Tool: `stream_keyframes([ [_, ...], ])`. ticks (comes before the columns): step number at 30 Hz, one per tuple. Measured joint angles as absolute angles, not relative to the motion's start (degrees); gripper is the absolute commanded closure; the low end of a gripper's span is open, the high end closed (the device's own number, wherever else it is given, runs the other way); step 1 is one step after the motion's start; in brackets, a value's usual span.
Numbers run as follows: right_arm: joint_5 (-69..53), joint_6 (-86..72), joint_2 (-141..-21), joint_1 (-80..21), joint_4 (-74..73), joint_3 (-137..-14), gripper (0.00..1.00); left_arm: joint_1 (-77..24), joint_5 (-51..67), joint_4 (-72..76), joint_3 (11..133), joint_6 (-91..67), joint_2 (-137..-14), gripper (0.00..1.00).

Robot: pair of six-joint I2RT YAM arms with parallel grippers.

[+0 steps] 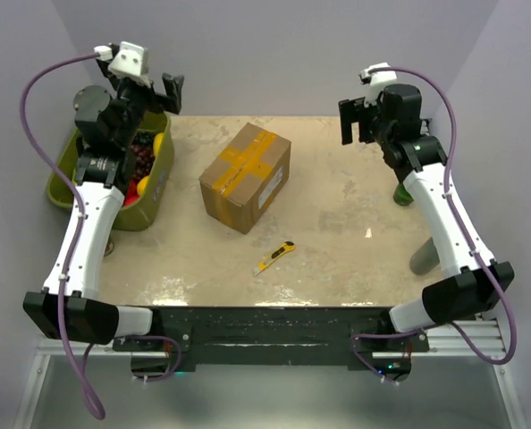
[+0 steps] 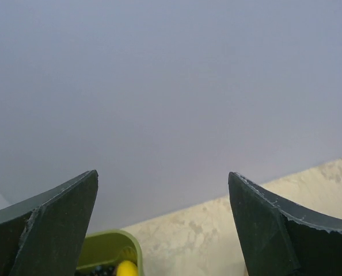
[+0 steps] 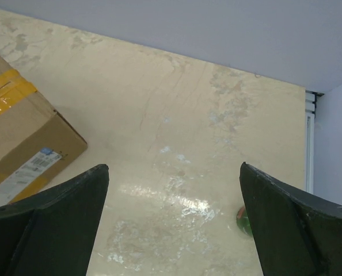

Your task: Unpack the express box

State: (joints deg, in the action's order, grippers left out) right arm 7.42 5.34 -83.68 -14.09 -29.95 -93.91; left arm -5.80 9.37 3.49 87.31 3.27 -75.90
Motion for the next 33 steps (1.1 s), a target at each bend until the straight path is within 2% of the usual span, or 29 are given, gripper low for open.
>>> stream_keyframes([
  [5, 1.1, 9.0, -84.0, -14.0, -30.6, -92.3, 0.01, -5.8, 19.0, -3.0, 81.8, 3.9, -75.6, 0.04],
  [8, -10.4, 17.5, -83.3, -14.0, -33.9, -90.9, 0.01, -6.0, 24.9, -7.3, 79.3, 3.9, -74.7, 0.04],
  [10, -17.5, 24.7, -81.7, -15.3, -37.2, -88.0, 0.04, -6.2, 28.0, -10.1, 77.8, 4.1, -73.4, 0.0],
  [15, -29.0, 41.5, -81.9, -22.1, -47.7, -81.4, 0.14, -6.9, 31.2, -14.0, 72.8, 4.8, -67.4, 0.0],
  [17, -30.7, 46.6, -83.4, -24.8, -50.8, -79.2, 0.14, -6.9, 31.6, -15.4, 71.6, 5.8, -65.3, 0.0],
  [18, -31.1, 49.2, -84.4, -26.1, -51.9, -77.9, 0.01, -6.9, 31.7, -15.8, 71.1, 6.7, -64.3, 0.0],
  [24, -31.8, 59.7, -93.6, -32.3, -54.5, -74.6, 0.02, -6.7, 32.9, -18.2, 67.4, 10.8, -61.2, 0.0],
  [33, -31.0, 67.9, -103.4, -38.7, -48.4, -74.9, 0.11, -1.5, 32.8, -19.7, 66.8, 11.6, -60.4, 0.02],
])
